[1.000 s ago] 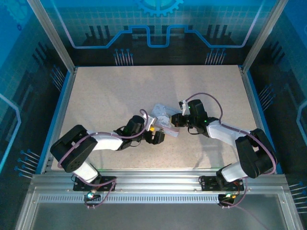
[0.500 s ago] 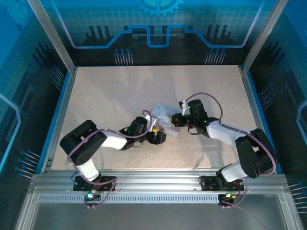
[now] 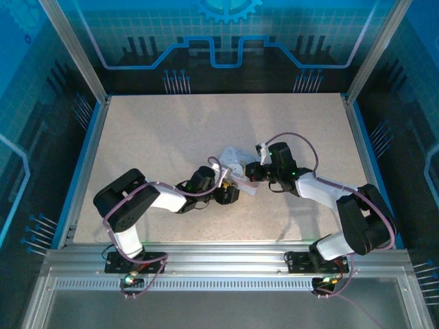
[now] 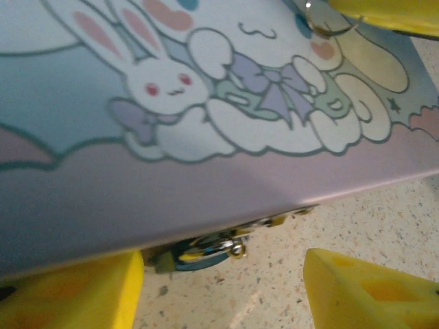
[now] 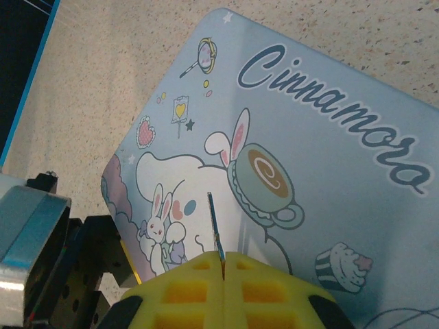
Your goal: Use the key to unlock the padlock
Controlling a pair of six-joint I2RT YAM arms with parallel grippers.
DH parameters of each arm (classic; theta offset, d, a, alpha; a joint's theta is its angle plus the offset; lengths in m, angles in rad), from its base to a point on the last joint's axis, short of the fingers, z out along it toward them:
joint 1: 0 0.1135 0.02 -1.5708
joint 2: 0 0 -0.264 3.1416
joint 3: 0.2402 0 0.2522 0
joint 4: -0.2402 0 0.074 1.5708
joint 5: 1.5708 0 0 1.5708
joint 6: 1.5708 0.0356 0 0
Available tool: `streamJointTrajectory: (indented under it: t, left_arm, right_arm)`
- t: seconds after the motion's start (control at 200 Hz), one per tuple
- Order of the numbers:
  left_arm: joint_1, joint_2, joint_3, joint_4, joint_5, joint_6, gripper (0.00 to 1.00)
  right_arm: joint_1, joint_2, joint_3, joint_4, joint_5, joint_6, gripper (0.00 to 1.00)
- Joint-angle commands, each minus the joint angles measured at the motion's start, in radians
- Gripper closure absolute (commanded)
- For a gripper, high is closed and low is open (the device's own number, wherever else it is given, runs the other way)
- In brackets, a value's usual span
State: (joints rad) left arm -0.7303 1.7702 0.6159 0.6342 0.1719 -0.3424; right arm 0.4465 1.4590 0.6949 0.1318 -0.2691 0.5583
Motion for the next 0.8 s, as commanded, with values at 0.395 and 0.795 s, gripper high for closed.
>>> streamJointTrajectory:
  t: [0.395, 0.795]
  left_arm:
    - [-0.028, 0.017, 0.024, 0.048, -0.075, -0.095, 0.50]
    - [-0.056, 0.057, 0.070, 0.010, -0.115, -0.147, 0.54]
  right_arm:
    - [0.018, 0.012, -0.012, -0.069, 0.024, -0.015, 1.00]
    - [0.022, 0.019, -0.016, -0.063, 0.024, -0.012, 1.00]
